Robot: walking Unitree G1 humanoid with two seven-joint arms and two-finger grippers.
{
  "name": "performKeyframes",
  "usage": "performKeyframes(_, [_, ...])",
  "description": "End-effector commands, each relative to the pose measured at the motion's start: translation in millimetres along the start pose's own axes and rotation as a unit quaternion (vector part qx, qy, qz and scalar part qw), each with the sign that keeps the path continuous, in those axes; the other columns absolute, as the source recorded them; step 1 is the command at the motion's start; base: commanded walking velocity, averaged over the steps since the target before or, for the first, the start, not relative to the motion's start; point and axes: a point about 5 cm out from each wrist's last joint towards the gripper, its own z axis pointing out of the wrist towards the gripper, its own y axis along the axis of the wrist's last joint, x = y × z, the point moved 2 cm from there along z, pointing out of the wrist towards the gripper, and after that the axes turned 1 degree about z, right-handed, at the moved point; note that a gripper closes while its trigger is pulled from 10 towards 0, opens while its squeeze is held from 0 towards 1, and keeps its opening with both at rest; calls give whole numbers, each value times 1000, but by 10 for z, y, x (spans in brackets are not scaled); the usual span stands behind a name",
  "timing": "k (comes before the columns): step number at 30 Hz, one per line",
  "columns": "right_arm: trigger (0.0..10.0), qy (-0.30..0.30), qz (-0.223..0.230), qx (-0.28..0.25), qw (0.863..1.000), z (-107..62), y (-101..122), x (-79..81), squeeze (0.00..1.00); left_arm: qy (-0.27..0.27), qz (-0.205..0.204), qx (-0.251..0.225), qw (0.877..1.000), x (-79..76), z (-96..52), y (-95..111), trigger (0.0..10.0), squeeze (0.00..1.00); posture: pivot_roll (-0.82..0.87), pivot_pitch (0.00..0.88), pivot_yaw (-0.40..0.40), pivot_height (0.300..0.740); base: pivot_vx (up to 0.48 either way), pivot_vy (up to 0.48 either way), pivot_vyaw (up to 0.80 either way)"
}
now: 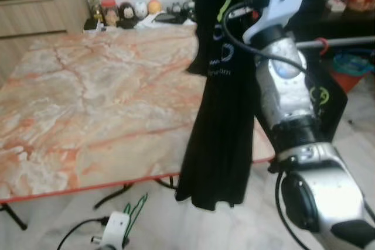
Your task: Hang hanger
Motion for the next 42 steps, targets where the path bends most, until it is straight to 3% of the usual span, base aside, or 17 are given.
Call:
performKeyframes(1, [10000,-11,-12,-20,1000,38,120,-111,0,-4,4,6,1000,-22,1,-17,10000,0,-127,0,31,740,304,0,0])
performKeyframes(6, [10000,-14,-11,-11,1000,15,60,-128,0,-3,3,5,1000,-20,-1,-21,10000,0,-125,0,31,740,303,0,0])
performKeyframes(10, [10000,-32,-14,55,998,-83,-188,-167,0,-3,4,6,1000,-19,-2,-26,10000,0,-124,0,31,740,0,0,0])
performKeyframes(11, [10000,-47,-13,105,993,-176,-377,-203,0,-3,5,7,1000,-19,-2,-30,10000,0,-124,0,32,740,0,0,0])
performKeyframes(15, [10000,-80,7,199,977,-461,-765,-284,0,-6,5,10,1000,-28,-3,-41,10000,0,-121,0,29,740,0,0,0])
performKeyframes(18, [10000,-104,31,270,957,-789,-1072,-338,0,-7,6,12,1000,-33,-3,-48,10000,0,-121,0,27,740,0,0,0])
performKeyframes(19, [10000,-104,31,270,957,-789,-1072,-338,0,-7,6,12,1000,-33,-3,-48,10000,0,-121,0,27,740,0,0,0])
performKeyframes(24, [10000,-119,43,322,938,-1176,-1283,-358,0,-11,8,16,1000,-37,-5,-63,10000,0,-125,0,31,740,0,0,0])
performKeyframes(32, [10000,-116,50,359,925,-1467,-1380,-321,0,-14,10,19,1000,-40,-7,-74,10000,0,-126,0,29,740,0,0,0])
performKeyframes(33, [10000,-114,55,367,922,-1525,-1397,-298,165,-15,11,19,1000,-41,-8,-76,10000,0,-127,0,27,740,0,0,0])
performKeyframes(34, [10000,-114,57,375,918,-1584,-1417,-275,992,-16,11,20,1000,-42,-8,-79,10000,0,-127,0,27,740,0,0,0])
performKeyframes(42, [10000,-105,60,394,911,-1739,-1419,-165,1000,-18,13,23,999,-48,-10,-91,10000,0,-126,0,23,740,0,0,0])
